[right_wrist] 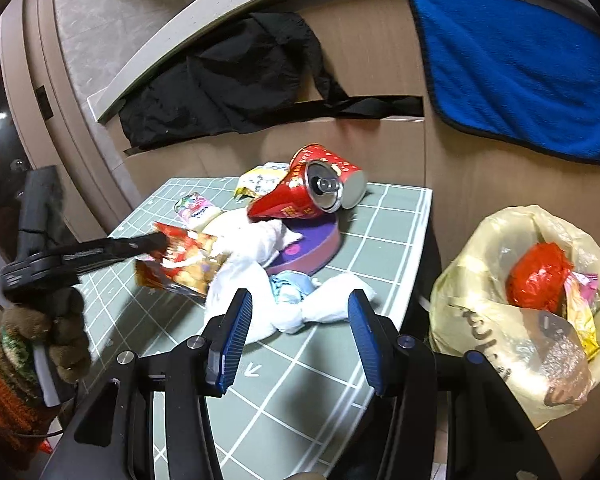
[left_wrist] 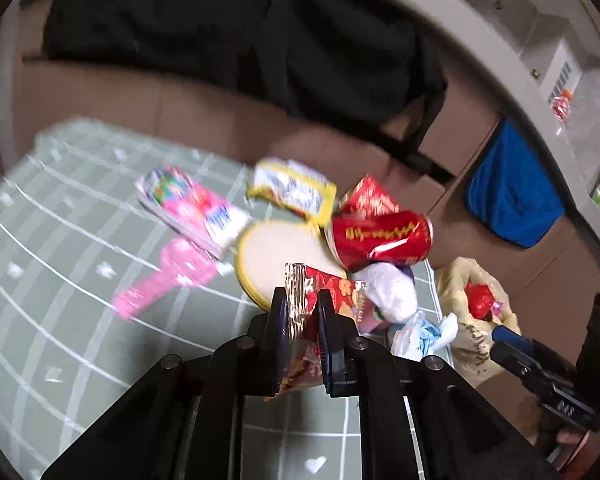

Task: Collect trash
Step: 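Grasp the white and blue tissues with the right gripper while the left gripper holds the wrapper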

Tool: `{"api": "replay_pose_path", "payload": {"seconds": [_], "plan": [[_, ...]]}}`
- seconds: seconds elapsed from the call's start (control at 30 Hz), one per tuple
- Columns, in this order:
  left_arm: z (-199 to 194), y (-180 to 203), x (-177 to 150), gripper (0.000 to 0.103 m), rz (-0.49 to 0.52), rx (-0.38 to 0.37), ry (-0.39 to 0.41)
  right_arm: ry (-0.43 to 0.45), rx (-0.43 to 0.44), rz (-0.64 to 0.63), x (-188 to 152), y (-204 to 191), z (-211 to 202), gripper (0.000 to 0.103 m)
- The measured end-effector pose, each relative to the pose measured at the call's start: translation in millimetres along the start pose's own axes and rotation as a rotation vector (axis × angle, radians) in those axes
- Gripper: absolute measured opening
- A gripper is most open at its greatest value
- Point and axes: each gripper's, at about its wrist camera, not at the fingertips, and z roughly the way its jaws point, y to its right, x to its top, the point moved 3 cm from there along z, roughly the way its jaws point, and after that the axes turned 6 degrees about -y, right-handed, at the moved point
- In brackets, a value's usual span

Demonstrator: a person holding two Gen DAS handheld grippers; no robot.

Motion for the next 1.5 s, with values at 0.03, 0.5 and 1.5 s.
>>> {"api": "replay_pose_path", "payload": {"seconds": [0.03, 0.5, 1.5], "plan": [[-7, 1, 0, 0.015, 0.014, 0.016, 0.022, -0.001, 0.006, 0.001, 1, -1, 1, 0.048], [-62, -26, 1, 0.015, -0.018, 0.107, 0.149, -0.039, -0.011, -0.152, 17, -17, 17, 0.048], [-56, -28, -9, 0.015, -0.064, 0.08, 0.118, -0.155, 0.076, -0.225, 10, -15, 59, 0.048]]}}
